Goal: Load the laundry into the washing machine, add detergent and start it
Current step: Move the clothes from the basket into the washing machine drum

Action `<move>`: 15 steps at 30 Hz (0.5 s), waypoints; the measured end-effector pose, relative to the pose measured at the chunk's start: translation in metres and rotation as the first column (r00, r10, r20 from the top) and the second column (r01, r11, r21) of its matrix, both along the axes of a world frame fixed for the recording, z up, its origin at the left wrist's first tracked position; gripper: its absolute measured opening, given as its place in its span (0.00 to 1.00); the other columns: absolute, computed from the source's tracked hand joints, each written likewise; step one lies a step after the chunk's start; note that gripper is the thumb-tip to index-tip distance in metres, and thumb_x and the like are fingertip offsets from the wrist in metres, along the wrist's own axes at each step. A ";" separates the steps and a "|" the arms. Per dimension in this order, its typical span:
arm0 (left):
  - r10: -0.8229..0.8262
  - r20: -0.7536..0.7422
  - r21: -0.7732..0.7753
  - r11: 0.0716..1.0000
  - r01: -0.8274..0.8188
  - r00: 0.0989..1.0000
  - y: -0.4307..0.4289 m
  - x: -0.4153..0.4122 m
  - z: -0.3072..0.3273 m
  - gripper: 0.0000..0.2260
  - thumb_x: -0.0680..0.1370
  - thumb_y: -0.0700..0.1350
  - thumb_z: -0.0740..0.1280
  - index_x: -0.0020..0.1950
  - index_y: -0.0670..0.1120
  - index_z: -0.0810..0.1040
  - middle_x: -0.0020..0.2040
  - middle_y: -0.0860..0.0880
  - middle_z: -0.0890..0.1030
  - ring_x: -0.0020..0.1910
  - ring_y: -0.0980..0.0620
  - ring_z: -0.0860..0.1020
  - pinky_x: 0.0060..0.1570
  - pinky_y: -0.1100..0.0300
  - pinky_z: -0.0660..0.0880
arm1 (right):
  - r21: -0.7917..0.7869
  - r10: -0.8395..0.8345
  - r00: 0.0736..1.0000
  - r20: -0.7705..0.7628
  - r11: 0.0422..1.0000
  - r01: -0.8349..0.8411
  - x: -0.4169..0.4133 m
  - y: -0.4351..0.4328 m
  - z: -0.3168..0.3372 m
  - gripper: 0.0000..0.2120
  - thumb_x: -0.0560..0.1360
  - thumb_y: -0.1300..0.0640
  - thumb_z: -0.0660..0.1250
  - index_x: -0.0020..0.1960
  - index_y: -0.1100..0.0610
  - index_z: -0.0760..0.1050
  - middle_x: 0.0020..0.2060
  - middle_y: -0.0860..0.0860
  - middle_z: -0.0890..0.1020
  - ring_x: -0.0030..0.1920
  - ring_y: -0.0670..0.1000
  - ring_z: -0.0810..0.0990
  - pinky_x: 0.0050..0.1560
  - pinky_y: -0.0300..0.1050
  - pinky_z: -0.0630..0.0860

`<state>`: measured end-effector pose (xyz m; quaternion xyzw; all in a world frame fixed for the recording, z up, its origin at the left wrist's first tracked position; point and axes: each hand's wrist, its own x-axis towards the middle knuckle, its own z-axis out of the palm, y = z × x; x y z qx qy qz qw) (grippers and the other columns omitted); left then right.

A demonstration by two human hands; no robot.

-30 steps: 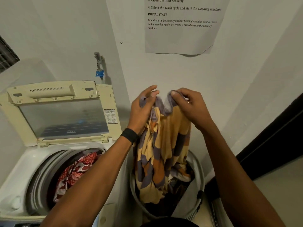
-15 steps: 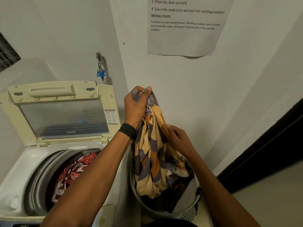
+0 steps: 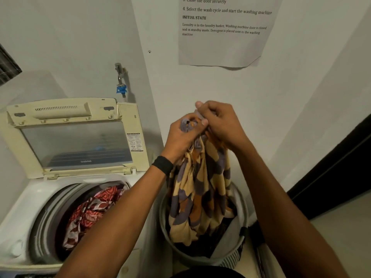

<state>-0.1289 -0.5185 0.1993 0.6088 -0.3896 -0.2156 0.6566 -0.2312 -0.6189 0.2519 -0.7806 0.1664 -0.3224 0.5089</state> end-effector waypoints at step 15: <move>0.321 -0.183 -0.053 0.941 -0.335 0.929 0.015 0.044 -0.020 0.01 0.77 0.40 0.71 0.47 0.45 0.83 0.52 0.44 0.87 0.54 0.46 0.84 0.61 0.46 0.80 | 0.013 -0.216 0.976 -0.031 0.976 0.216 -0.059 -0.020 -0.081 0.19 0.83 0.51 0.66 0.37 0.60 0.73 0.31 0.50 0.76 0.35 0.45 0.74 0.38 0.42 0.71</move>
